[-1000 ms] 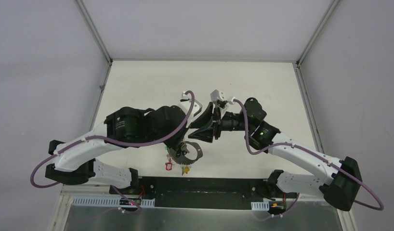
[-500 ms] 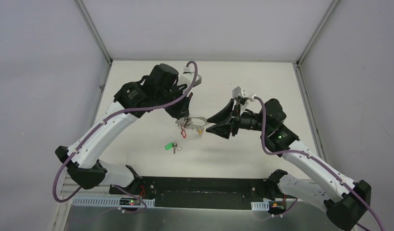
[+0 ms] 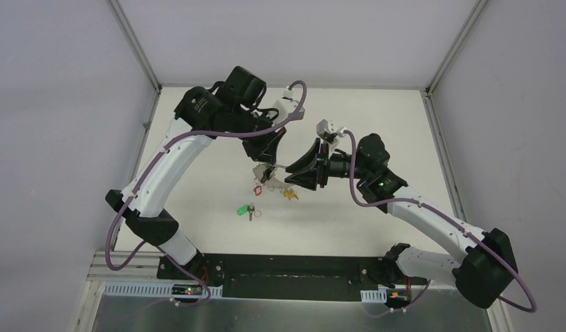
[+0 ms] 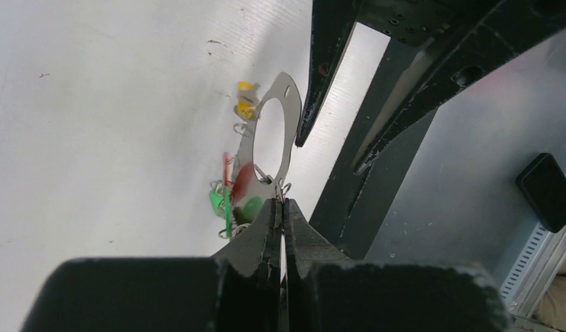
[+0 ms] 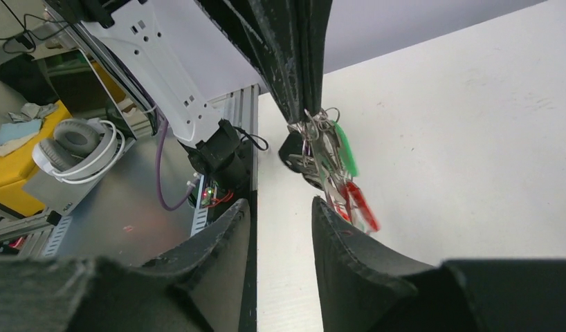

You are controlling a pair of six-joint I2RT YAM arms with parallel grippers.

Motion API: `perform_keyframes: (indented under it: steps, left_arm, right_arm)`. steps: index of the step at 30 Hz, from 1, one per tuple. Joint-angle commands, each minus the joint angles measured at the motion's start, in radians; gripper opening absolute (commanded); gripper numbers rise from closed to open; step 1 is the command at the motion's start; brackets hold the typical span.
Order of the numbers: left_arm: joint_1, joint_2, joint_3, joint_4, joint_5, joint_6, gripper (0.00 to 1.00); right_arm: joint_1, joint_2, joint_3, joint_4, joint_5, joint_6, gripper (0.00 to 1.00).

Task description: Put the keys on the keyring

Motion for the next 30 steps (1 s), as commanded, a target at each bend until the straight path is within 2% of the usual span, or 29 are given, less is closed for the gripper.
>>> perform_keyframes:
  steps: [1, 5, 10, 14, 22, 24, 27, 30]
  left_arm:
    - [-0.001, -0.018, 0.05, -0.005, 0.068, 0.052, 0.0]
    - [-0.001, -0.027, 0.031, 0.01, 0.077, 0.053, 0.0]
    - [-0.001, -0.067, -0.009, 0.052, 0.048, 0.055, 0.0]
    - [-0.001, -0.115, -0.067, 0.115, 0.017, 0.044, 0.0]
    - [-0.001, -0.157, -0.114, 0.161, 0.011, 0.025, 0.0]
    - [0.0, -0.163, -0.12, 0.171, 0.022, 0.023, 0.0]
    - [-0.001, -0.17, -0.13, 0.18, 0.034, 0.02, 0.0]
    - [-0.001, -0.184, -0.146, 0.194, 0.046, 0.025, 0.0]
  right_arm:
    - [-0.004, 0.03, 0.047, 0.223, -0.021, 0.067, 0.38]
    - [0.0, 0.068, 0.063, 0.305, -0.041, 0.104, 0.36]
    - [0.0, 0.024, 0.076, 0.245, 0.022, 0.038, 0.46]
    - [0.0, 0.014, 0.095, 0.235, 0.014, 0.044, 0.47]
    - [0.001, -0.041, 0.061, 0.201, 0.103, 0.039, 0.47]
    - [0.001, -0.029, 0.053, 0.203, 0.099, 0.045, 0.46]
    - [0.004, 0.006, 0.057, 0.24, 0.067, 0.067, 0.37]
    - [0.011, 0.037, 0.07, 0.254, 0.043, 0.066, 0.34]
